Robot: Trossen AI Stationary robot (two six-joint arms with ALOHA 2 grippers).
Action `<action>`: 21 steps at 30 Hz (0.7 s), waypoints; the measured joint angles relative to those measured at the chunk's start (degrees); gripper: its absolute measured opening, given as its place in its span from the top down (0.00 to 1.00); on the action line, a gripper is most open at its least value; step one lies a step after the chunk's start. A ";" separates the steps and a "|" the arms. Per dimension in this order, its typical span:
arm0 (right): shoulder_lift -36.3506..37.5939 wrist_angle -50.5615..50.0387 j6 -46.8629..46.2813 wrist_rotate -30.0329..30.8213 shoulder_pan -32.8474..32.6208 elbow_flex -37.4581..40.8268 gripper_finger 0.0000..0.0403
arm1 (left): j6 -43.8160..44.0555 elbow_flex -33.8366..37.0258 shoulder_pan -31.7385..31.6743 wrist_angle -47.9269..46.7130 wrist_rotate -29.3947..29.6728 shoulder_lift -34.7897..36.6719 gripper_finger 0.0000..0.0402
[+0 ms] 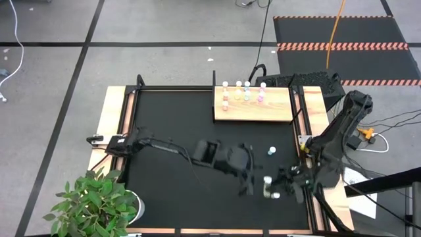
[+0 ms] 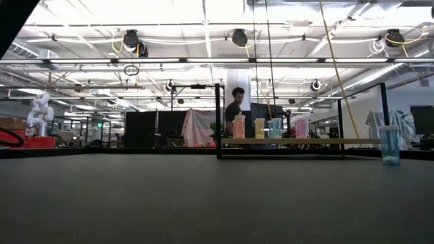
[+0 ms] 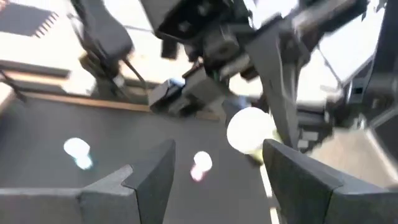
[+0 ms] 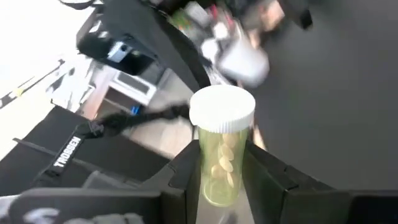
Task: Pick and place medicine bottles onto shelf by color
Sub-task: Put the yellow pill bottle aligned with the other yellow pill bottles on the shelf
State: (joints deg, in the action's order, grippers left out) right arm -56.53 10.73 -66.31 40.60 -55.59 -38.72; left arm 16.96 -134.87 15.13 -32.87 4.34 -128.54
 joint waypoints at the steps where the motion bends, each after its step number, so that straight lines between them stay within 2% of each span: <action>1: 1.71 0.82 5.39 0.21 1.24 0.00 0.77 | 0.30 -0.11 -0.78 -0.10 0.00 0.89 0.40; 6: 10.98 5.08 29.30 0.39 6.63 -0.02 0.77 | 0.59 -0.06 -4.30 -1.79 0.20 5.81 0.40; 11: 19.75 5.91 46.91 -0.04 10.37 -0.02 0.77 | 0.05 -0.13 -7.32 -0.85 0.22 9.66 0.40; 16: 24.31 5.09 59.37 -0.22 13.79 -0.07 0.77 | 0.74 -0.06 -9.60 3.02 0.20 8.16 0.40; 21: 25.09 4.43 65.72 -0.26 16.77 -0.07 0.77 | -6.25 0.02 -10.24 10.61 0.20 4.90 0.40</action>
State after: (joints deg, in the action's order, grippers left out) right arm -31.44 15.16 -0.60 40.34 -38.82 -38.79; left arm 10.71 -134.85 4.89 -22.26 4.54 -123.64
